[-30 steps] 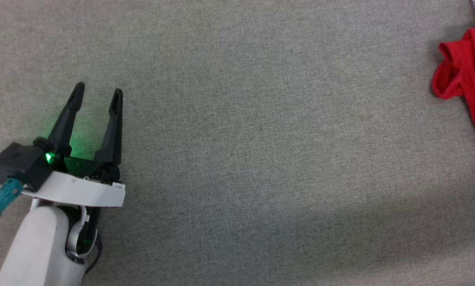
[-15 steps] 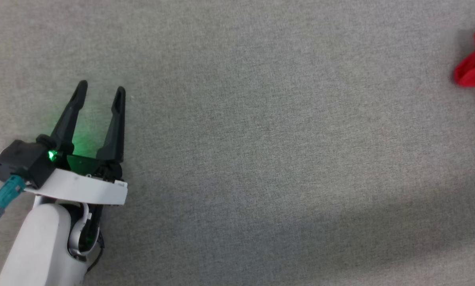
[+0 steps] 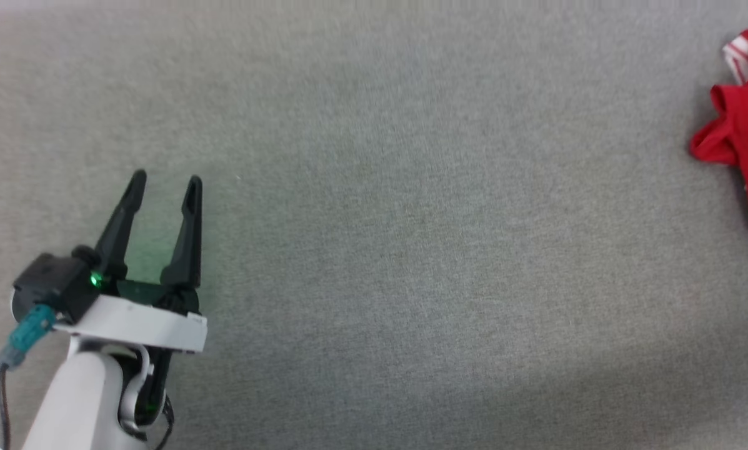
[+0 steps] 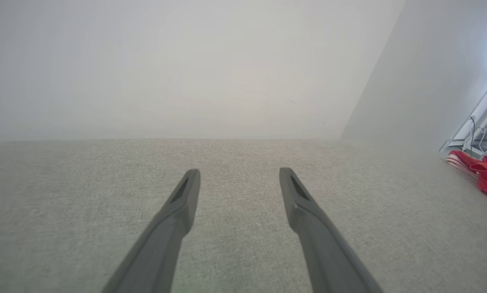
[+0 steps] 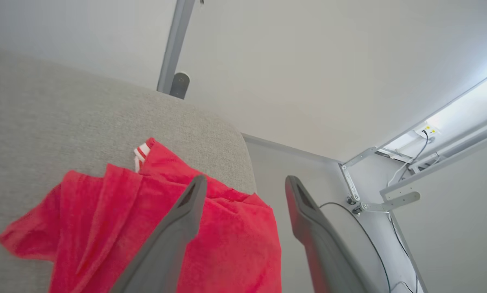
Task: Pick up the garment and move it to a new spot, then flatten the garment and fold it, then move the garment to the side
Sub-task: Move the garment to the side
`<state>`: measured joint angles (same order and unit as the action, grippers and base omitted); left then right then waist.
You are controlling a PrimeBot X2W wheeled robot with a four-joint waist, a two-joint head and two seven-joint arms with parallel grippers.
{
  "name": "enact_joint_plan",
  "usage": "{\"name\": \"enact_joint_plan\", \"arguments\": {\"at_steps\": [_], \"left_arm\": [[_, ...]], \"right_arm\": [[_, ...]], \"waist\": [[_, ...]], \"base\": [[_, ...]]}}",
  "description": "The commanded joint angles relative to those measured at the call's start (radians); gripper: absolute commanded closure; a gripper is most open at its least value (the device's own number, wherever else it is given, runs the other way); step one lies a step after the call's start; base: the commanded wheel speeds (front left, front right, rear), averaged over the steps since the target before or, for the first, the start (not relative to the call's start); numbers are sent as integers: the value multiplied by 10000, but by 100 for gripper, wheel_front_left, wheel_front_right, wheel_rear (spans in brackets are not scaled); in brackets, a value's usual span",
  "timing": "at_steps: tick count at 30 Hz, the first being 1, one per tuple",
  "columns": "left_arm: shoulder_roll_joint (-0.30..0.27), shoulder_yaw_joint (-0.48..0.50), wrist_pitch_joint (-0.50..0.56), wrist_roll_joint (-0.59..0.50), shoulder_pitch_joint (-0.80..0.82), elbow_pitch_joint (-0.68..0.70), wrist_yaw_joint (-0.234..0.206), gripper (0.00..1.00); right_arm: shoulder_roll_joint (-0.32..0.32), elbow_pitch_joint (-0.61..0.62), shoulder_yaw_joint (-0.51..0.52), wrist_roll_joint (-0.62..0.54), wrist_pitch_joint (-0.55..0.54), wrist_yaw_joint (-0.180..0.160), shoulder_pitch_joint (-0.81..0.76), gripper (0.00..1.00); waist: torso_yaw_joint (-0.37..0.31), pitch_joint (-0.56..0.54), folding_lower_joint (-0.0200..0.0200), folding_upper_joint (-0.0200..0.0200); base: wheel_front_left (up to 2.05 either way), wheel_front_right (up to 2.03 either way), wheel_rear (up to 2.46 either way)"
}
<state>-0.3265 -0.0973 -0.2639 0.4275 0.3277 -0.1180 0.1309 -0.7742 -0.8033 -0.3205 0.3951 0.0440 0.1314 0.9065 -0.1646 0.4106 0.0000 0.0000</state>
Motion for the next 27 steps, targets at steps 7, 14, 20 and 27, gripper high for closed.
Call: {"name": "enact_joint_plan", "arguments": {"at_steps": [7, 14, 20, 27], "left_arm": [[242, 366, 7, -95, -860, -121, -4, 0], [366, 859, 9, -129, -1593, -221, -4, 0], [431, 1371, 8, -218, -2212, -280, -4, 0], [506, 1790, 9, -312, -2684, -121, -4, 0]], "right_arm": [[628, 836, 459, 367, 1359, -15, -1356, 0], [1626, 2148, 1381, -157, 1976, -15, -3195, 0], [2538, 3473, 2512, -659, 2154, -15, -4907, 0], [3443, 4858, 3454, -1415, 2183, -13, -6577, 0]], "waist": [[634, -1647, 0, 0], [1005, -2557, 0, 0], [1302, -3145, 0, 0], [1588, -3437, 0, 0]], "base": [[0, 0, 0], [0, 0, 0], [0, 0, 0], [0, 0, 0]]}}
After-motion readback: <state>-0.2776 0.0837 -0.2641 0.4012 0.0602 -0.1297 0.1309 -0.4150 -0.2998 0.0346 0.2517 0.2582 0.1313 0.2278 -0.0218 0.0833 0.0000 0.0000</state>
